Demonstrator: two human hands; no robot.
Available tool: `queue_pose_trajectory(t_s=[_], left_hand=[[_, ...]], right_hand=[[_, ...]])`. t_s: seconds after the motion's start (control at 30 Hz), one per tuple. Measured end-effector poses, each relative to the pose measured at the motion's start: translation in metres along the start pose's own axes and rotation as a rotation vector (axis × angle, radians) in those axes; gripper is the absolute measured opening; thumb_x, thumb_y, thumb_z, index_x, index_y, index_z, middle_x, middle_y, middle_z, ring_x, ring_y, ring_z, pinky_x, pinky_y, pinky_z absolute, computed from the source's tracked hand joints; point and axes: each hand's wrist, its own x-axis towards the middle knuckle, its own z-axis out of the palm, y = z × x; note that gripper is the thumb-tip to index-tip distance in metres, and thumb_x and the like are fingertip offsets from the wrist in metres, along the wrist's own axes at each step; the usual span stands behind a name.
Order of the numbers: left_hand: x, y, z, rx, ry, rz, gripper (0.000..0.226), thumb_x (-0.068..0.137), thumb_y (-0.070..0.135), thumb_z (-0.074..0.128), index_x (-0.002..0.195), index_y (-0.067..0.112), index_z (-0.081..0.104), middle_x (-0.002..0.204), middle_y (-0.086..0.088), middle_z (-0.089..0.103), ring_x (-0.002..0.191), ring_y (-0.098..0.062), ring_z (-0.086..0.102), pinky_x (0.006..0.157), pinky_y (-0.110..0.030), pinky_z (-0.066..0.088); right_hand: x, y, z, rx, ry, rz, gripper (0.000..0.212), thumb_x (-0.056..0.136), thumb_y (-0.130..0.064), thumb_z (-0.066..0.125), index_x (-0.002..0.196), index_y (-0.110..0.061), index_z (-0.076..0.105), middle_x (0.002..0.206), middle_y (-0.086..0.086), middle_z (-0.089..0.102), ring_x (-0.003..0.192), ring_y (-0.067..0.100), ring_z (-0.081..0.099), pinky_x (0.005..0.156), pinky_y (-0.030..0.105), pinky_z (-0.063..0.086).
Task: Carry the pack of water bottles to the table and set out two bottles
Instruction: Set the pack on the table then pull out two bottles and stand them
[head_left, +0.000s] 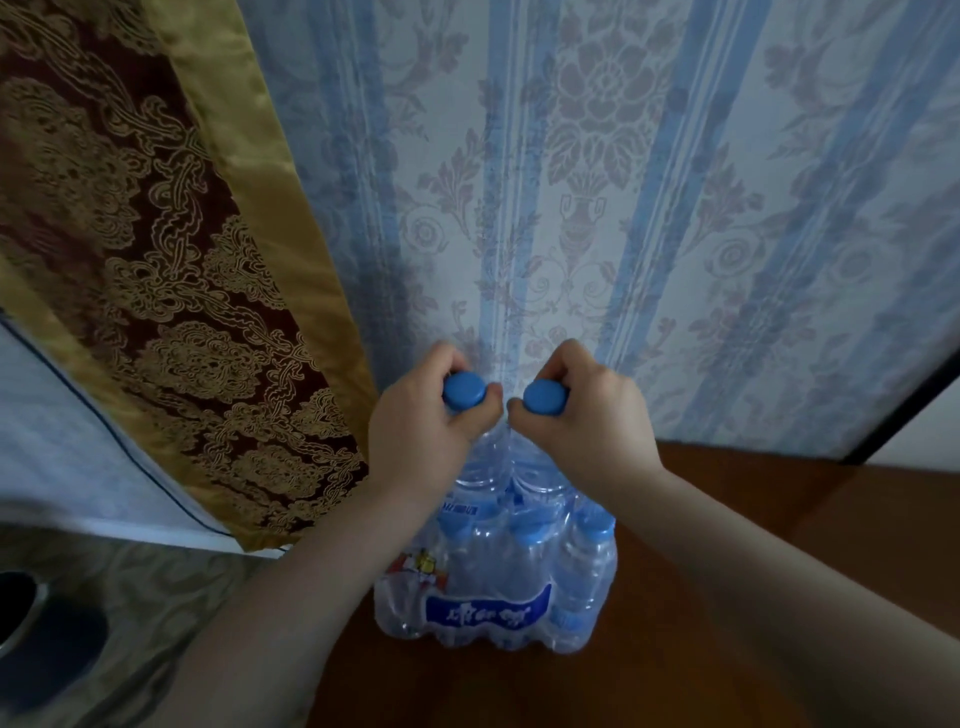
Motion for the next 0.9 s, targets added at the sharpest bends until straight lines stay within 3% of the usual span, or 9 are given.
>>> queue_pose_trajectory(t_s=[0.1, 0.23, 0.33, 0.43, 0.6, 0.7, 0.9], left_hand=[[0.006, 0.004, -0.006, -0.007, -0.026, -0.003, 0.029, 0.081, 0.026, 0.072, 0.075, 0.012, 0.048, 0.055, 0.004, 0.049, 0.047, -0.011, 0.043, 0.045, -0.039, 0.042], [0.01, 0.016, -0.011, -0.038, 0.073, 0.004, 0.028, 0.075, 0.03, 0.068, 0.071, 0.013, 0.047, 0.052, 0.005, 0.047, 0.046, -0.011, 0.042, 0.044, -0.019, 0.032], [0.026, 0.033, -0.014, -0.044, 0.148, 0.024, 0.028, 0.073, 0.025, 0.071, 0.069, 0.011, 0.047, 0.052, 0.0, 0.05, 0.046, -0.012, 0.041, 0.044, -0.023, 0.033], [0.046, 0.051, -0.016, -0.051, 0.2, 0.027, 0.029, 0.071, 0.023, 0.074, 0.069, 0.009, 0.049, 0.053, -0.006, 0.054, 0.047, -0.012, 0.042, 0.046, -0.03, 0.035], [0.072, 0.078, -0.018, -0.108, 0.233, 0.005, 0.026, 0.067, 0.029, 0.074, 0.07, 0.013, 0.053, 0.053, 0.001, 0.055, 0.047, -0.01, 0.045, 0.048, -0.03, 0.038], [0.087, 0.092, -0.019, -0.089, 0.195, 0.057, 0.028, 0.068, 0.033, 0.075, 0.073, 0.017, 0.052, 0.052, 0.008, 0.051, 0.045, -0.002, 0.042, 0.045, -0.023, 0.034], [0.101, 0.105, -0.008, -0.083, 0.09, 0.126, 0.029, 0.073, 0.028, 0.076, 0.077, 0.013, 0.051, 0.053, 0.007, 0.047, 0.045, -0.003, 0.038, 0.046, -0.021, 0.031]], right_hand=[[0.0, -0.005, -0.006, 0.046, -0.001, -0.004, 0.036, 0.071, -0.028, 0.08, 0.074, -0.022, 0.044, 0.055, -0.008, 0.052, 0.051, 0.005, 0.05, 0.049, 0.017, 0.042], [0.005, -0.016, -0.016, 0.115, 0.06, 0.0, 0.033, 0.068, -0.024, 0.081, 0.071, -0.019, 0.048, 0.058, -0.007, 0.058, 0.052, 0.006, 0.054, 0.053, 0.02, 0.044], [0.017, -0.025, -0.031, 0.165, 0.12, 0.029, 0.034, 0.065, -0.024, 0.08, 0.066, -0.024, 0.046, 0.056, -0.007, 0.062, 0.05, 0.008, 0.055, 0.046, 0.019, 0.043], [0.033, -0.034, -0.051, 0.247, 0.217, 0.052, 0.034, 0.062, -0.025, 0.079, 0.062, -0.027, 0.045, 0.047, -0.014, 0.06, 0.044, -0.002, 0.052, 0.041, 0.009, 0.037], [0.047, -0.049, -0.083, 0.289, 0.221, 0.026, 0.032, 0.058, -0.032, 0.079, 0.061, -0.024, 0.048, 0.049, -0.009, 0.057, 0.039, -0.002, 0.045, 0.038, 0.009, 0.031], [0.058, -0.058, -0.103, 0.257, 0.217, -0.025, 0.034, 0.054, -0.04, 0.077, 0.06, -0.025, 0.047, 0.052, -0.009, 0.056, 0.041, -0.001, 0.045, 0.04, 0.009, 0.031], [0.065, -0.048, -0.128, 0.152, 0.152, -0.054, 0.035, 0.062, -0.034, 0.081, 0.066, -0.024, 0.049, 0.06, -0.01, 0.054, 0.05, 0.003, 0.046, 0.045, 0.015, 0.035]])
